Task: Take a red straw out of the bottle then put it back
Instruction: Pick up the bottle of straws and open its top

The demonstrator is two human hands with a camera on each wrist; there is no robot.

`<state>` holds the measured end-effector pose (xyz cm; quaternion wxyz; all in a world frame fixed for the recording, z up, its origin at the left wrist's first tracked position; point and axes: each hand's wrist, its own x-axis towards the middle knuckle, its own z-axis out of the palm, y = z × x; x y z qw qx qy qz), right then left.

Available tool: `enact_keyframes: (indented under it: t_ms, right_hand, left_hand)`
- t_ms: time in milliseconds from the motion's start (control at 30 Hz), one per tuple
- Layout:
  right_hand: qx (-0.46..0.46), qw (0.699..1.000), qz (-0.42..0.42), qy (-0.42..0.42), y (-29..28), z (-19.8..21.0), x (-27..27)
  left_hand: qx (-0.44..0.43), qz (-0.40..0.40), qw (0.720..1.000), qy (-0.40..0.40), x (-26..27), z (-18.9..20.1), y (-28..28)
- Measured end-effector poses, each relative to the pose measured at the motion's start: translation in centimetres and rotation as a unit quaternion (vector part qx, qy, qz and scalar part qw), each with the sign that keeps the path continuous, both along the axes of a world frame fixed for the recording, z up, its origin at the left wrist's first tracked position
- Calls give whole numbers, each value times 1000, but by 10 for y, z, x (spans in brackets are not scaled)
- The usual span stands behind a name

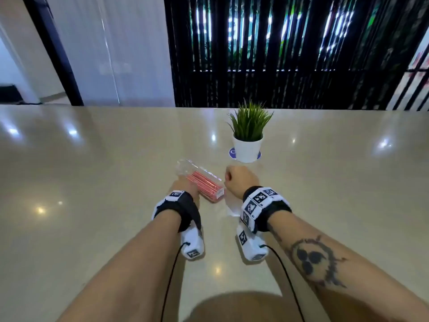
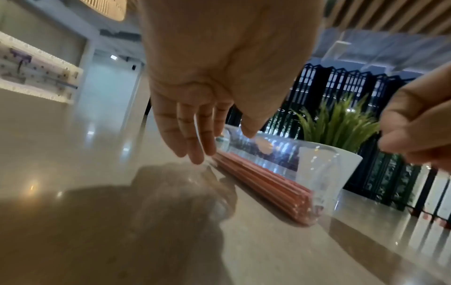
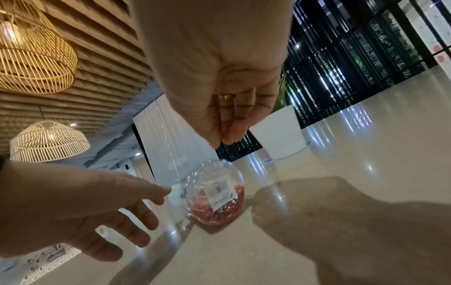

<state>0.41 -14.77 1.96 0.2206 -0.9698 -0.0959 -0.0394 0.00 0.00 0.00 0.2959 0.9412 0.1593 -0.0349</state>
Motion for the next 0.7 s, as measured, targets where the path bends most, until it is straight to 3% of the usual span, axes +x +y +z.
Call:
enact_keyframes:
  t_ms: [100, 267, 367, 467, 600, 700]
  right_hand:
    - [-33, 999, -5, 8, 19, -8, 19]
    - [-70, 995, 7, 71, 41, -14, 37]
    - [-55, 992, 15, 110, 46, -14, 40]
    - [3, 989, 18, 149, 49, -14, 45]
    - [116, 973, 14, 200, 47, -13, 48]
    - [177, 961, 18, 211, 46, -13, 44]
  left_hand:
    - [-96, 30, 995, -8, 20, -14, 6]
    - [-183, 66, 981, -4, 46, -23, 16]
    - [-300, 64, 951, -26, 59, -31, 13]
    - [-443, 63, 894, -5, 63, -34, 9]
    - [-411, 54, 910, 27, 61, -21, 11]
    - [-483, 32, 874, 31, 59, -15, 11]
